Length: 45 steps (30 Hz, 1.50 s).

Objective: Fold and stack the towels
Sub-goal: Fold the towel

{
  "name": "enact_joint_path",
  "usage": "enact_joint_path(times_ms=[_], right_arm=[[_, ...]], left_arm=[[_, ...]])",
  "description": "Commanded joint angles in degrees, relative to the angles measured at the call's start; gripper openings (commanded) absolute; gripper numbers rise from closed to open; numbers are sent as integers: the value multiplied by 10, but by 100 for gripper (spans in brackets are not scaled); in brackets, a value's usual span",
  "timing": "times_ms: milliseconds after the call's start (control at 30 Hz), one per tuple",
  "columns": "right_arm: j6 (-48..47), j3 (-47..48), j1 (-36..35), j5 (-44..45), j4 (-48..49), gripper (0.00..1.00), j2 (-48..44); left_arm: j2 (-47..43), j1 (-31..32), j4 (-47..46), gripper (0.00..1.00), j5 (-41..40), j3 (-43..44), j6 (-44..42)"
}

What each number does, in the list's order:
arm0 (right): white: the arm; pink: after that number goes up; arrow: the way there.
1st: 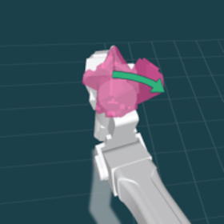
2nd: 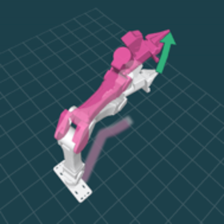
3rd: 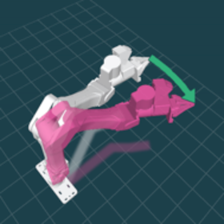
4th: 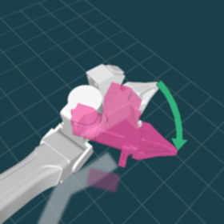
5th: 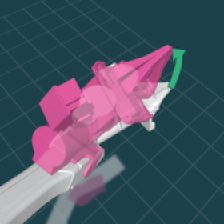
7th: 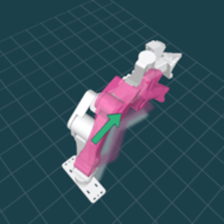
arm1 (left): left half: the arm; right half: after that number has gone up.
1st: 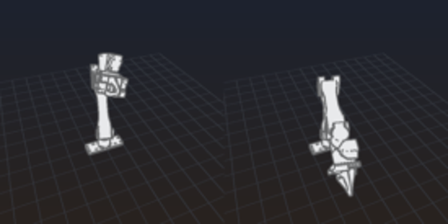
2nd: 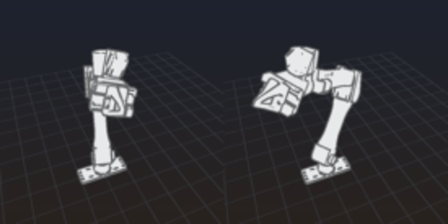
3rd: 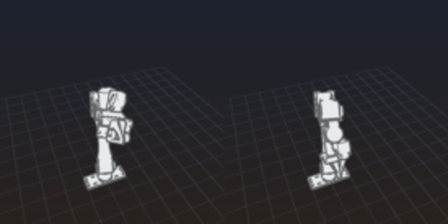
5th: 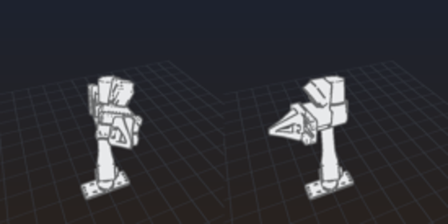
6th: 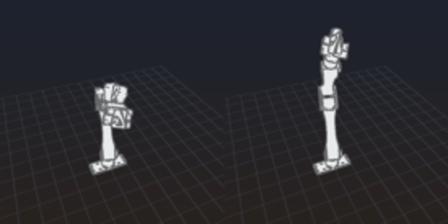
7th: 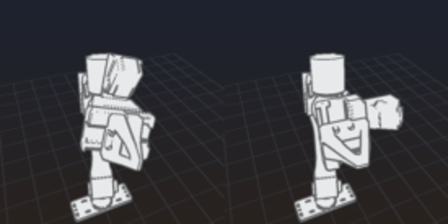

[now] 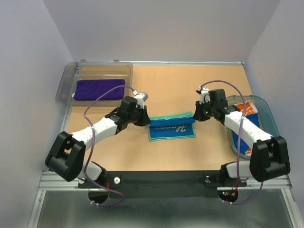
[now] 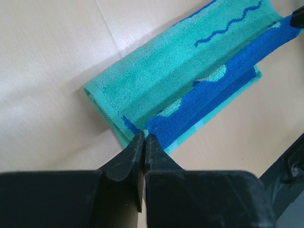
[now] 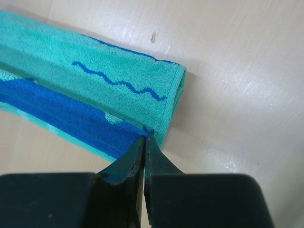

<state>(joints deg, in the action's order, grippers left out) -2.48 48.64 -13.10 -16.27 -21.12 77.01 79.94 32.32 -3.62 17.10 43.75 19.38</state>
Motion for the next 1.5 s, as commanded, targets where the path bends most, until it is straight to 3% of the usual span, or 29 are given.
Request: enact_joint_path(times_ms=[0,800,867,967,1100,1333,1467], right_arm=[[23,-14,4,26,3,1,-33],[176,-31,5,36,1,1,52],[179,-39,4,34,2,3,46],[191,-51,4,20,1,11,19],[206,-82,4,-42,-1,23,-50],[219,-87,4,-96,-19,33,-156],[213,-54,4,-70,-17,34,-135]], left_arm=[[-36,5,16,0,-19,-16,6],[36,45,-33,1,-37,-82,74],[29,49,-28,7,-38,-82,83],[8,60,-12,40,-48,-81,92],[-60,84,35,62,-72,-80,103],[-176,108,100,66,-118,-54,124],[-150,115,108,66,-124,-3,122]])
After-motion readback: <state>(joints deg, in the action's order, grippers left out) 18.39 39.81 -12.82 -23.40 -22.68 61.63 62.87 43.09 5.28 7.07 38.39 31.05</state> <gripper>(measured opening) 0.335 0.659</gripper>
